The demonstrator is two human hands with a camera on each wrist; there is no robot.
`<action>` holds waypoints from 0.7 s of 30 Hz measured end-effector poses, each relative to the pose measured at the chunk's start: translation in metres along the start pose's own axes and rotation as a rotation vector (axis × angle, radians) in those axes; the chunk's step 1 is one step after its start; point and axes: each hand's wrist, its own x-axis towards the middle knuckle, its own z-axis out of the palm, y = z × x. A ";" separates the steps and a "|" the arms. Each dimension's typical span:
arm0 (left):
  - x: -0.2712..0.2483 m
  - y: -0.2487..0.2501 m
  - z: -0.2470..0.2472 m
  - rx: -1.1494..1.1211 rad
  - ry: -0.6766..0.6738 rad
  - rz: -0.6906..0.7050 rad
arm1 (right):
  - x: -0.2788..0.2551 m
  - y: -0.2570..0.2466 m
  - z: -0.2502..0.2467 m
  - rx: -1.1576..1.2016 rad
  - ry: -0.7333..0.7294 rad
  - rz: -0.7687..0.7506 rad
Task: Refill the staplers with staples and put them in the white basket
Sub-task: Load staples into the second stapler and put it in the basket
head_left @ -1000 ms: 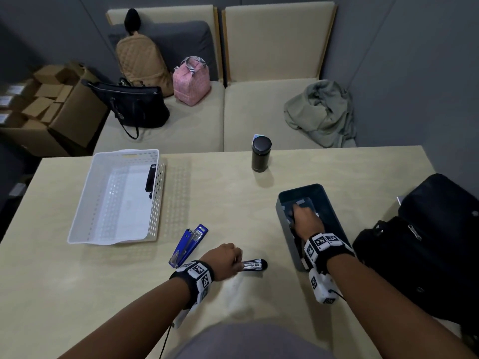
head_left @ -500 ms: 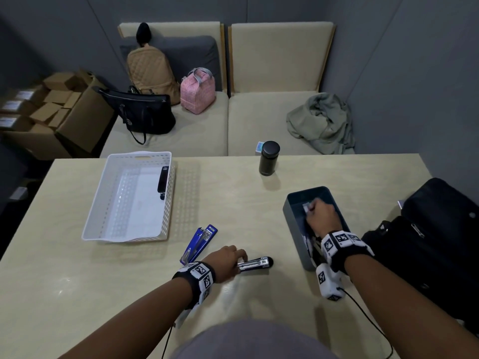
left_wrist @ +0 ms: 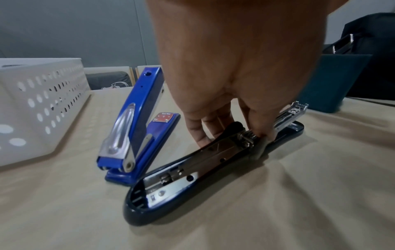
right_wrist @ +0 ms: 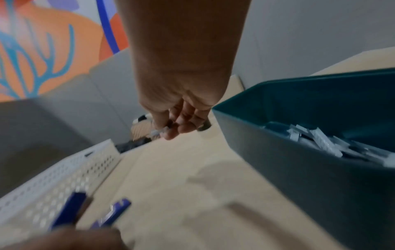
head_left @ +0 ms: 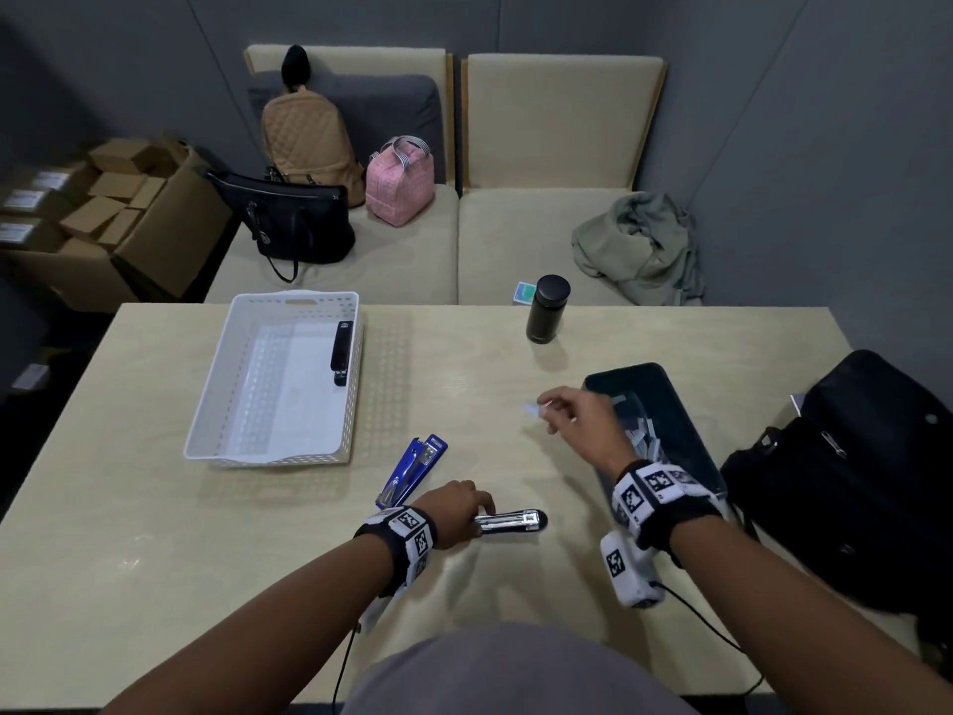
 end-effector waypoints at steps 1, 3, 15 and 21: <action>-0.002 -0.001 0.002 -0.002 0.001 -0.004 | -0.004 0.006 0.011 -0.064 -0.061 0.016; -0.008 -0.003 0.006 -0.001 0.008 -0.012 | -0.014 0.021 0.030 -0.193 -0.193 0.049; -0.021 -0.005 0.009 0.051 -0.008 -0.038 | -0.032 0.043 0.054 -0.555 -0.395 0.011; -0.015 0.001 0.003 -0.030 -0.008 -0.058 | -0.049 0.033 0.046 -0.393 -0.614 -0.115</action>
